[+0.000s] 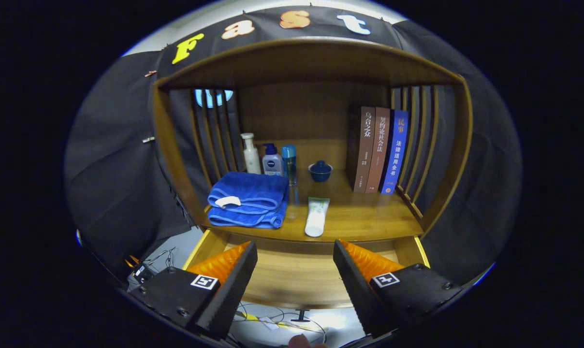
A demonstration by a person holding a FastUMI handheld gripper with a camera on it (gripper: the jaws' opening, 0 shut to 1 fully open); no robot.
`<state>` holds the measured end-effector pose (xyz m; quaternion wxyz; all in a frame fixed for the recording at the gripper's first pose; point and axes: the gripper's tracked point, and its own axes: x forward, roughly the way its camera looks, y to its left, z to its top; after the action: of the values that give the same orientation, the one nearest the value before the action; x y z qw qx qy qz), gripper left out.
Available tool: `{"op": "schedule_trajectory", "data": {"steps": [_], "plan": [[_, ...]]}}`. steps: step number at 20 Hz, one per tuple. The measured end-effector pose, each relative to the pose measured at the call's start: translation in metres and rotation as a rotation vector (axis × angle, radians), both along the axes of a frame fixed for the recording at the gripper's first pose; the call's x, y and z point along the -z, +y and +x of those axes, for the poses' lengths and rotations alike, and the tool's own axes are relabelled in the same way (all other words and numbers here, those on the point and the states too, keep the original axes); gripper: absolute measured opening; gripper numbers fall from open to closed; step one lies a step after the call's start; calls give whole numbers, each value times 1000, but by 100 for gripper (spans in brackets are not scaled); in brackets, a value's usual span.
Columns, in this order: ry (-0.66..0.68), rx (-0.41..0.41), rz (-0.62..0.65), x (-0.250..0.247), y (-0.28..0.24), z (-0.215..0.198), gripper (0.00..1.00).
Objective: Pull open the drawer, take out the items inside it, and place them on the countertop above the cabinet.
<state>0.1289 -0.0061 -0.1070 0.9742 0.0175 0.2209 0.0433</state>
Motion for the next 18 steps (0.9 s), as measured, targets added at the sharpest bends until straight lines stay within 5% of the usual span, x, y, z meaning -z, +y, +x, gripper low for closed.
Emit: {"op": "schedule_trajectory", "data": {"steps": [9,14,18], "plan": [[-228,127,48,83,-12,-79,99],[-220,162,-34,160,-23,-76,99],[-255,127,-85,176,-18,-67,99]]}}
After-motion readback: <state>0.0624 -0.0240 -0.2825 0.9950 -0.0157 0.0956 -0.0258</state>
